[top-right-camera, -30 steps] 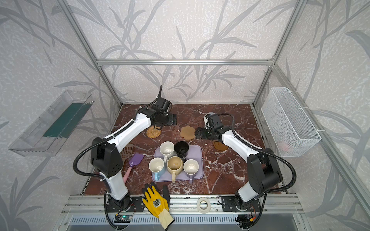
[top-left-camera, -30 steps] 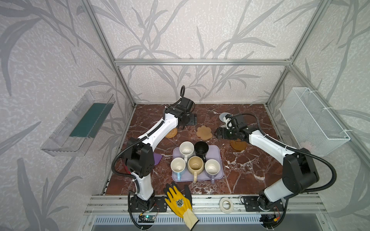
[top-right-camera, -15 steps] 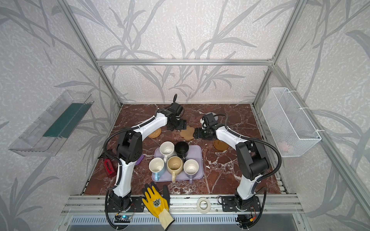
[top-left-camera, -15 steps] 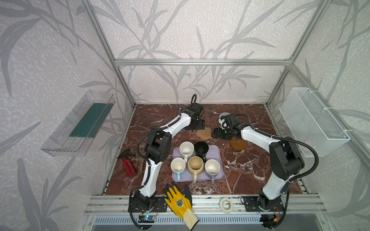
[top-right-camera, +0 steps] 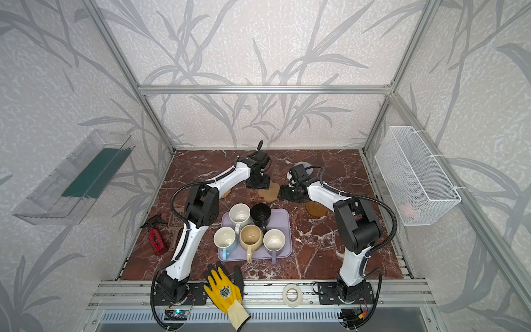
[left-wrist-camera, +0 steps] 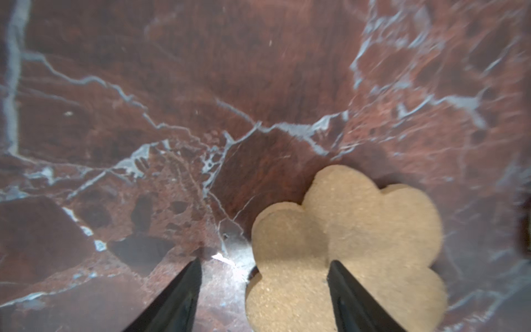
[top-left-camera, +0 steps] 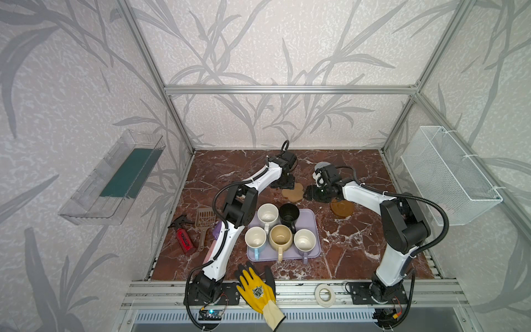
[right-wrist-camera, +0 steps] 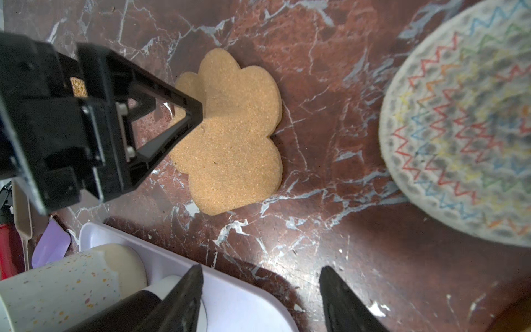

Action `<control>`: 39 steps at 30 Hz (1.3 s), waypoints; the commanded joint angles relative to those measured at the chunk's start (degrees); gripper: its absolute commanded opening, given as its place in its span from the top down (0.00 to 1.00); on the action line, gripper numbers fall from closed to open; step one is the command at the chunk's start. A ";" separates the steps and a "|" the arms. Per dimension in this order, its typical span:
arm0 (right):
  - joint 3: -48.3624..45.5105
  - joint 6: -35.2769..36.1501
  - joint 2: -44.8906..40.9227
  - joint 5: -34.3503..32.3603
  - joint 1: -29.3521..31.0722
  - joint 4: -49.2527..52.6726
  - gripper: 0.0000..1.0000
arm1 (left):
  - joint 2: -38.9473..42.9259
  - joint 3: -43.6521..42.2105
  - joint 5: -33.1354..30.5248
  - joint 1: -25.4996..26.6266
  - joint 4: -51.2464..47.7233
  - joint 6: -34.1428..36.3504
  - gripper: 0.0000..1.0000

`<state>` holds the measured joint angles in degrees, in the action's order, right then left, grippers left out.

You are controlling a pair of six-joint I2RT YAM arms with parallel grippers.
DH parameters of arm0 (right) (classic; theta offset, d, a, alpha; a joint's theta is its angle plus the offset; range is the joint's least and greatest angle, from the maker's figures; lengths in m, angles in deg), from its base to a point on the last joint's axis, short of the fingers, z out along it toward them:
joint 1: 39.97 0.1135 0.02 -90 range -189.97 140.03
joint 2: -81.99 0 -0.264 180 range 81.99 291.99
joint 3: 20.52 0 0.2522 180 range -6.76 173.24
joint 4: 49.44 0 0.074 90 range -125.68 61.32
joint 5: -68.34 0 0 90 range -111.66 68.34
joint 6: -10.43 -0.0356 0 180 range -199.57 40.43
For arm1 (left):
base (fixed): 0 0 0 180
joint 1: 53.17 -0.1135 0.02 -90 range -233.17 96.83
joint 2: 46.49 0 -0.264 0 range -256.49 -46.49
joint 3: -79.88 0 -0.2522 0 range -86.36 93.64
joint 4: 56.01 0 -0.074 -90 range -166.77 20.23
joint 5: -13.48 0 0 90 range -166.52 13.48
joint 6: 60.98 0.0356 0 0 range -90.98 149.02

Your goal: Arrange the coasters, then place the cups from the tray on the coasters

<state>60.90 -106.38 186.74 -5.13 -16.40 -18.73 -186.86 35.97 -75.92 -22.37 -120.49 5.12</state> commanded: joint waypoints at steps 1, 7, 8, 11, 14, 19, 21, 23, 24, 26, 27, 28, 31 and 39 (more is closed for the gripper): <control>-1.04 -0.36 -1.93 -0.49 -0.28 -1.21 0.35 | -1.85 3.51 -1.27 0.54 -3.76 1.50 0.32; 2.40 0.16 1.74 -1.91 -0.25 -0.09 0.30 | -3.50 3.78 -4.77 0.35 -6.90 1.60 0.41; 3.79 0.51 2.64 -1.30 -0.16 0.88 0.31 | -3.37 3.80 -5.56 0.10 -7.58 1.53 0.42; 4.13 -0.38 2.94 -0.69 0.33 -0.22 0.32 | -2.82 3.63 -9.72 -0.38 -9.13 0.24 0.48; 3.11 -1.47 2.63 -0.23 0.38 -1.74 0.33 | -2.56 3.60 -13.44 -1.18 -11.56 0.74 0.49; 2.46 -1.08 2.15 -0.44 0.42 -1.74 0.33 | 0.27 -1.92 -14.00 -3.46 -10.06 0.67 0.50; 2.37 -0.81 1.80 -0.58 0.42 -1.67 0.33 | 2.32 -4.82 -13.85 -4.65 -8.42 0.72 0.51; 2.76 -0.51 1.78 -0.46 0.38 -1.56 0.33 | 4.41 -7.94 -13.75 -5.61 -6.12 1.47 0.51; 3.23 -0.16 1.86 -0.32 0.38 -1.17 0.32 | 5.32 -9.06 -13.61 -6.11 -5.38 1.95 0.51; 4.24 0.26 2.26 -0.01 0.51 -0.30 0.33 | 6.16 -10.05 -13.39 -6.93 -4.71 2.91 0.52; 4.54 0.35 2.43 0.27 0.49 -0.17 0.32 | 6.57 -10.47 -13.04 -7.26 -4.24 3.89 0.52; 4.67 0.20 2.50 0.50 0.49 -0.24 0.32 | 6.75 -10.73 -13.19 -7.58 -3.77 4.65 0.52; 4.62 -0.25 2.48 1.13 0.58 -0.79 0.33 | 7.49 -11.89 -13.01 -8.09 -1.21 7.66 0.52; 4.76 0.23 2.31 0.69 0.58 -0.30 0.33 | 7.26 -10.45 -11.51 -9.29 -0.56 8.45 0.52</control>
<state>63.81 -106.92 189.26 -4.67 -16.16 -19.95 -180.42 25.43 -87.53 -31.11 -121.08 12.45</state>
